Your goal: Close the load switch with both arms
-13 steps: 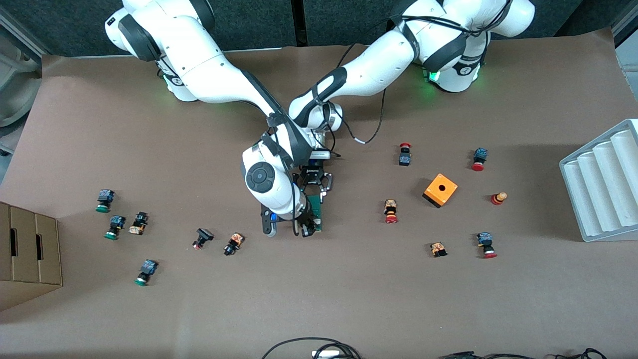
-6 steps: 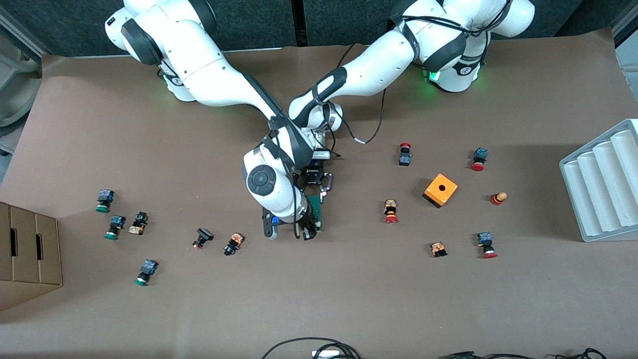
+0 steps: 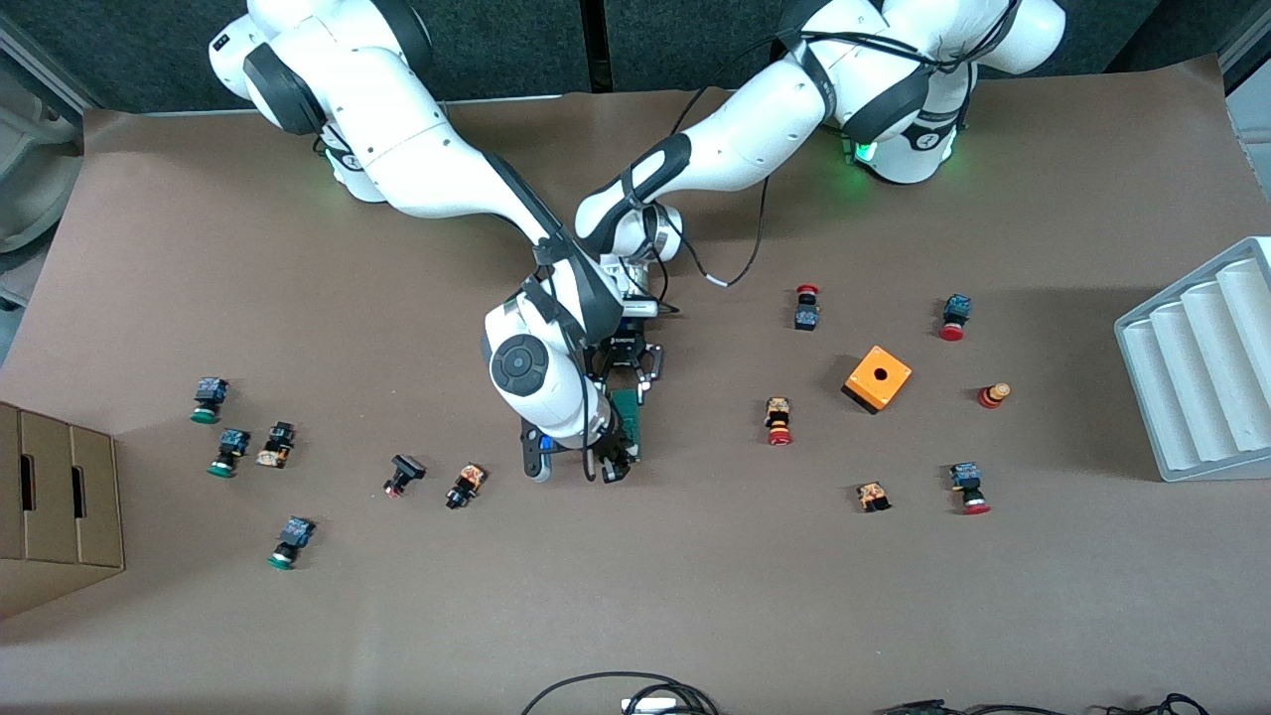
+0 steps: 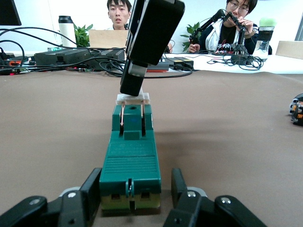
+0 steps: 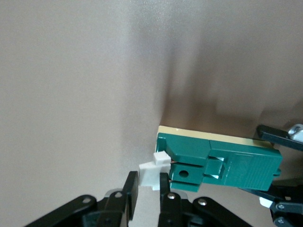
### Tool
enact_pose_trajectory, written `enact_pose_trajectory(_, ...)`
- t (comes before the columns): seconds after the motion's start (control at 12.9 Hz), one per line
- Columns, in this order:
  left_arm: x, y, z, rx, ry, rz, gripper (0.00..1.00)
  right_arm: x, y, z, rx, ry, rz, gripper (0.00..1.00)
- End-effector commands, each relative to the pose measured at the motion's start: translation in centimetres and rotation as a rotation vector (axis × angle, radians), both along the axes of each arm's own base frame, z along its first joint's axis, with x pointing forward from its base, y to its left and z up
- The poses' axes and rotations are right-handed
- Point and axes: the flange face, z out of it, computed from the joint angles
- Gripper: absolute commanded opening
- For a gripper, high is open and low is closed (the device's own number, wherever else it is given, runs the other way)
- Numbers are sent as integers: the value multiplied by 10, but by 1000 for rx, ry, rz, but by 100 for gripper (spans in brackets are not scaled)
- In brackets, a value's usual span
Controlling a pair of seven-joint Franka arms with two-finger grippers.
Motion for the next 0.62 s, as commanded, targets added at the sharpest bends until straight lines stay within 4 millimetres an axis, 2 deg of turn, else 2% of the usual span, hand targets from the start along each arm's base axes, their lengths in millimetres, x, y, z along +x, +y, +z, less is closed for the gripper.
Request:
enact_pose_trajectory(0.0, -1, -5, -7, -10, -11, -2, 65, 9, 0, -10, 7, -8, -17, 25)
enact_pose_trajectory(0.54, -1, -5, -7, -10, -11, -2, 65, 9, -1, -18, -1, -7, -13, 25)
